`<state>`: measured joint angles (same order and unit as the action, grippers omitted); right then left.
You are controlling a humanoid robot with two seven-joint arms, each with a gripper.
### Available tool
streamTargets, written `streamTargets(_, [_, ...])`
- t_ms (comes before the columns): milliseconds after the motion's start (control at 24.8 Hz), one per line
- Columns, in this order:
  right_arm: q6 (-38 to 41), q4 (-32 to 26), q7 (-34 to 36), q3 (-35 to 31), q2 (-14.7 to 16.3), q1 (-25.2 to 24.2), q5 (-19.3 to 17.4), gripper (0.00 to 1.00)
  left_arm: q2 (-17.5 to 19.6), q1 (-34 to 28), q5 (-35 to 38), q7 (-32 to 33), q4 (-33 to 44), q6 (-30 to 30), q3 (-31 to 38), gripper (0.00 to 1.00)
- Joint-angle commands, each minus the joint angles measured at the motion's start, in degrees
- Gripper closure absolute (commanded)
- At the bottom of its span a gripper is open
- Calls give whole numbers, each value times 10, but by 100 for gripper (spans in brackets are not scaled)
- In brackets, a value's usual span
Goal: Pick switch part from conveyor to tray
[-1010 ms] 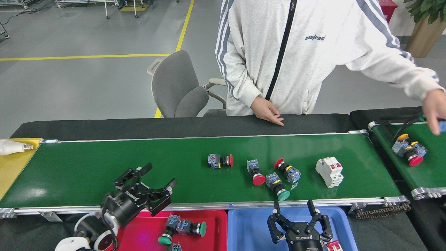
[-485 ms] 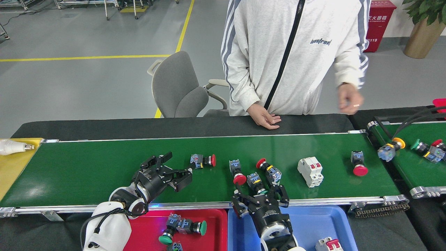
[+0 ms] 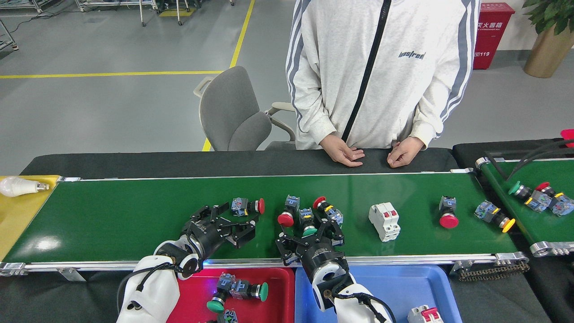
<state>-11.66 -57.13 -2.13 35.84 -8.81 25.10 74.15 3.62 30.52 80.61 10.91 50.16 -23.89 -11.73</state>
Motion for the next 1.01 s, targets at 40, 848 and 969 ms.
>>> streamTargets(40, [22, -7, 9, 0, -4, 9, -1, 98, 0, 14, 2, -8, -2, 55, 1, 17])
streamTargets(848, [99, -270, 11, 149, 66, -134, 14, 0, 41, -106, -13, -63, 150, -67, 42, 90])
streamTargets(969, [96, -336, 15, 131, 125, -164, 11, 0, 64, -147, -13, -63, 200, -127, 73, 89])
